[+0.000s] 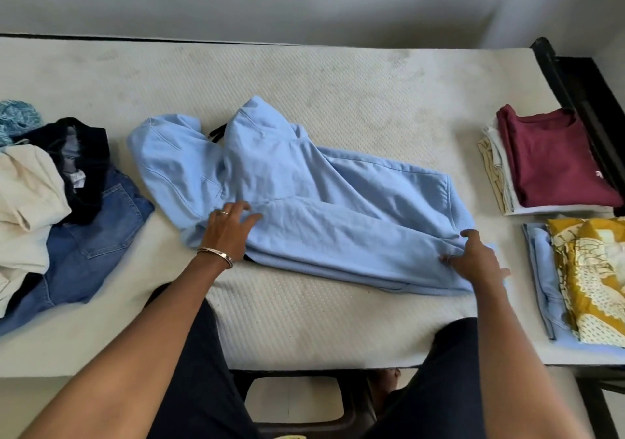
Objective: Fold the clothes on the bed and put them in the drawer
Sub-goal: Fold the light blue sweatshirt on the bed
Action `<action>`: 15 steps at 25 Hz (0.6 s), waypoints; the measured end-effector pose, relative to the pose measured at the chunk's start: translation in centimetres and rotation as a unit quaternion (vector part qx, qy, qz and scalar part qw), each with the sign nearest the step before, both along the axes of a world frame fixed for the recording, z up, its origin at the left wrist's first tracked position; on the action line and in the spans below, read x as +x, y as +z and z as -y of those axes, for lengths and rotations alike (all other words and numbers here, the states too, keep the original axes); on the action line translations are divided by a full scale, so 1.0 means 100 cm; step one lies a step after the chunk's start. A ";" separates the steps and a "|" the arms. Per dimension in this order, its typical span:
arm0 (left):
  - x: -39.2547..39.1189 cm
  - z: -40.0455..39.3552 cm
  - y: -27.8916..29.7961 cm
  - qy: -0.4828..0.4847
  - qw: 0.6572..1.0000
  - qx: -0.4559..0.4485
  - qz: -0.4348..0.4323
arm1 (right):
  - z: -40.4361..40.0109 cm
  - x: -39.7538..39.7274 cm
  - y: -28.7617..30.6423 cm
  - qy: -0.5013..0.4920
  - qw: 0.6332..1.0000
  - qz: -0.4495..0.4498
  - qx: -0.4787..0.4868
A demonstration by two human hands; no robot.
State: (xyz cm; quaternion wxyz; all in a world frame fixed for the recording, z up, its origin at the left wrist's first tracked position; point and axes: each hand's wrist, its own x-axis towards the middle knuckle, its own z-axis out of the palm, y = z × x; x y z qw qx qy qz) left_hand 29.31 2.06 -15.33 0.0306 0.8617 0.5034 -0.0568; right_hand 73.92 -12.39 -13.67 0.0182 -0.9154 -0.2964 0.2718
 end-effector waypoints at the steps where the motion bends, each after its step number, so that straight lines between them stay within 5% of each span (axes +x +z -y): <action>1: 0.012 0.002 -0.004 -0.060 0.998 -0.013 0.007 | 0.005 -0.005 -0.002 -0.025 0.999 0.005 0.025; 5: 0.056 0.028 -0.016 -0.035 0.977 -0.209 -0.031 | 0.028 0.011 -0.004 -0.112 0.976 -0.056 0.175; 8: 0.072 0.041 -0.028 -0.022 0.959 -0.258 -0.115 | 0.031 0.036 0.006 -0.141 0.940 -0.075 0.301; 11: 0.074 0.040 -0.024 -0.039 0.953 -0.267 -0.136 | 0.021 0.021 -0.001 -0.120 0.975 0.096 0.159; 13: 0.074 0.044 -0.022 -0.047 0.958 -0.244 -0.147 | 0.011 -0.011 -0.011 -0.062 0.967 0.195 0.153; 15: 0.072 0.050 -0.029 -0.047 0.966 -0.198 -0.157 | 0.000 -0.051 -0.021 0.124 0.961 0.122 0.213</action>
